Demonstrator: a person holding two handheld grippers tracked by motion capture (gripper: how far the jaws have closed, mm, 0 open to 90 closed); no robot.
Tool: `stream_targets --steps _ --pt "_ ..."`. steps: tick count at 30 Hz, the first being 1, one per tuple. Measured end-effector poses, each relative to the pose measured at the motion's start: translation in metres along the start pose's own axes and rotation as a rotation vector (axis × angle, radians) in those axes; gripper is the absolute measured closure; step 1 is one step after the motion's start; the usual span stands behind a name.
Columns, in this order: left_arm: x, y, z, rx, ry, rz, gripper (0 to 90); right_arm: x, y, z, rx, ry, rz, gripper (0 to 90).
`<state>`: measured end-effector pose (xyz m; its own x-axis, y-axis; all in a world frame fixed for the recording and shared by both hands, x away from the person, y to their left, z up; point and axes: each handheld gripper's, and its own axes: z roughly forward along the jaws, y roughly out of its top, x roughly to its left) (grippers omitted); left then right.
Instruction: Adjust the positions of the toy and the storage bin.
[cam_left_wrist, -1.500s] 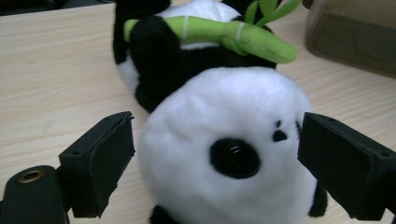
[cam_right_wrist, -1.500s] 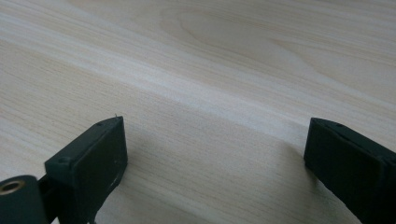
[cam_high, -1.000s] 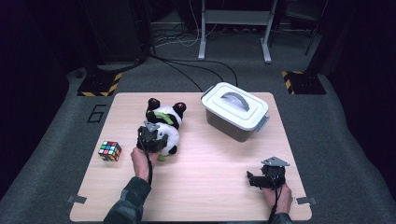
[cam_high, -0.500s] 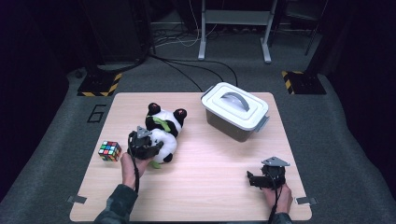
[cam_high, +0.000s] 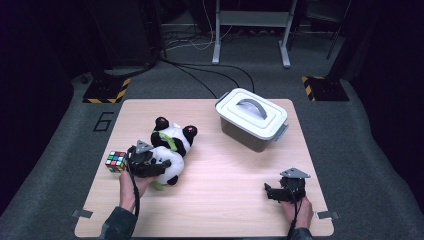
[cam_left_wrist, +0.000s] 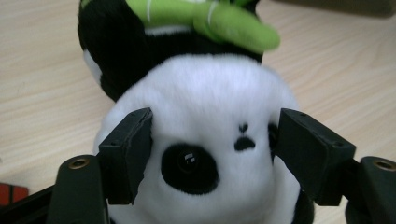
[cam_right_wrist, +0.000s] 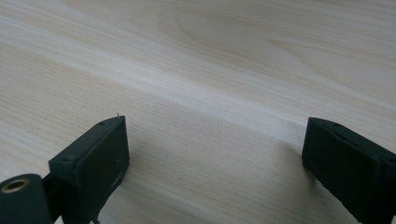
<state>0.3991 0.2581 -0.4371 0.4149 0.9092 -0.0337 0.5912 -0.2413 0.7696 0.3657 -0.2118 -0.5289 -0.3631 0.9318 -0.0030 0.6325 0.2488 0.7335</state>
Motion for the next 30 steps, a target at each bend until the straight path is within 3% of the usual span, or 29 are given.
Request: stream_targets --steps 6,13,14,17,20,25,30 --pt "-0.017 0.025 0.007 -0.029 0.049 0.007 24.5 0.000 0.000 0.000 -0.002 -0.002 -0.003 7.0" --pt "-0.022 0.047 0.026 -0.056 0.090 -0.062 27.3 0.000 0.000 0.000 -0.002 -0.001 -0.003 7.0" --pt "-0.022 0.048 0.028 -0.054 0.094 -0.060 29.5 0.000 0.000 0.000 -0.002 -0.001 -0.003 7.0" --pt "-0.022 0.048 0.034 -0.047 0.113 -0.075 46.8 0.000 0.000 0.000 -0.002 -0.001 -0.003 7.0" --pt "-0.020 0.046 0.035 -0.072 0.111 -0.079 75.4 0.000 0.000 0.000 -0.002 -0.001 -0.004 7.1" --pt "-0.024 0.046 0.029 -0.078 0.082 -0.023 83.8 0.000 0.000 0.000 -0.003 -0.002 -0.004 7.1" --pt "-0.026 0.043 0.020 -0.086 0.031 -0.009 88.7 0.000 0.000 0.000 -0.003 -0.003 -0.004 7.0"
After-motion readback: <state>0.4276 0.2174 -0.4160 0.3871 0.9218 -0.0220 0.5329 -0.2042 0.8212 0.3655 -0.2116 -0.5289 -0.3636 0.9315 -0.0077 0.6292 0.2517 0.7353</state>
